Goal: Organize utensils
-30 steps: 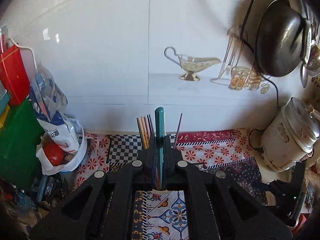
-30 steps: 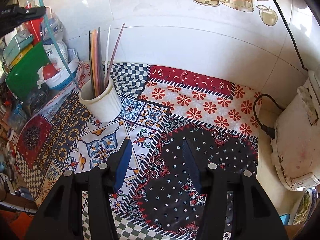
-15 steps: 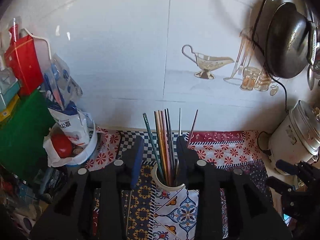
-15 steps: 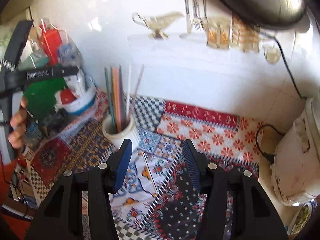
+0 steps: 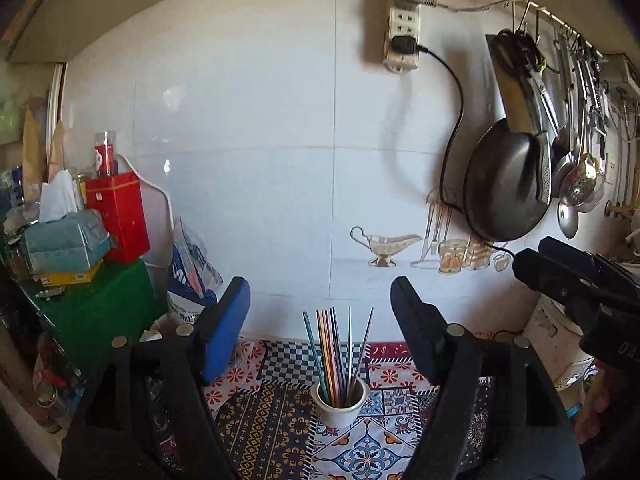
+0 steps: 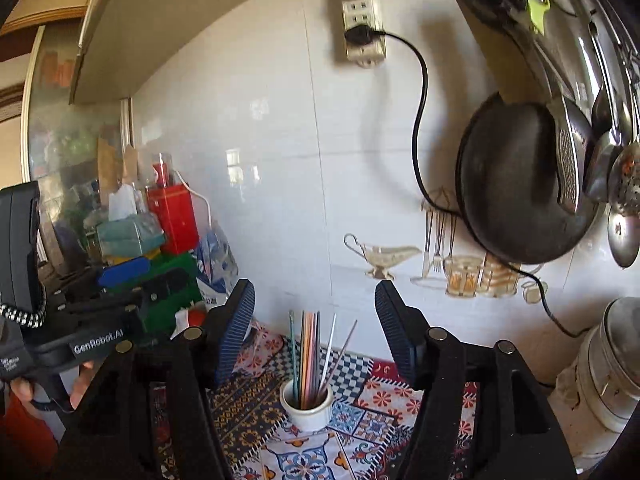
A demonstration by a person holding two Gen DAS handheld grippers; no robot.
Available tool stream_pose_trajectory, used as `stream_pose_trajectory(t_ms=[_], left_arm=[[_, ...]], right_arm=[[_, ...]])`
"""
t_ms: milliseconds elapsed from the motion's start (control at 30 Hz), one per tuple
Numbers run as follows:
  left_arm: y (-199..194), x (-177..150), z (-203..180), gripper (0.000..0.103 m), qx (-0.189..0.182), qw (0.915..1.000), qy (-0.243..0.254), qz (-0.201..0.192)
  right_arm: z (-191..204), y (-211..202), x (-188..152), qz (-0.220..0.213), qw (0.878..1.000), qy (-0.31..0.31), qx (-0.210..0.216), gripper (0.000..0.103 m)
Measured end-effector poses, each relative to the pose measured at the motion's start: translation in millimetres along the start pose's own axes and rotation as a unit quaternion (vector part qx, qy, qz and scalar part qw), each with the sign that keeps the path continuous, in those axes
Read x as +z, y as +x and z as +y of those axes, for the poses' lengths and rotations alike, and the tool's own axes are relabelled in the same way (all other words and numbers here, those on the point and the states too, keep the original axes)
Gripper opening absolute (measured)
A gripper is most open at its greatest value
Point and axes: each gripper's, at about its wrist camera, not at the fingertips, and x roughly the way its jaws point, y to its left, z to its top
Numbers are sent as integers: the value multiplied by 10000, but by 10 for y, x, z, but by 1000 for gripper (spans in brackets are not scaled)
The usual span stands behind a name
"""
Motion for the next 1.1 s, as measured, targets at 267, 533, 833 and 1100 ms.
stream_pose_trajectory(t_ms=[267, 533, 833, 1100], left_arm=[[-343, -46, 16, 100, 279, 9990, -164, -309], [-276, -121, 99, 101, 186, 9984, -519, -76], [-296, -110, 87, 101, 141, 9984, -542, -78], [-304, -109, 95, 101, 139, 9982, -587, -61]], right_arm=[[138, -290, 44, -524, 9978, -45, -402, 94], [114, -377, -47, -472, 9955, -41, -821, 103], [100, -454, -46, -447, 9946, -67, -933, 103], [115, -448, -54, -403, 9950, -69, -913, 103]])
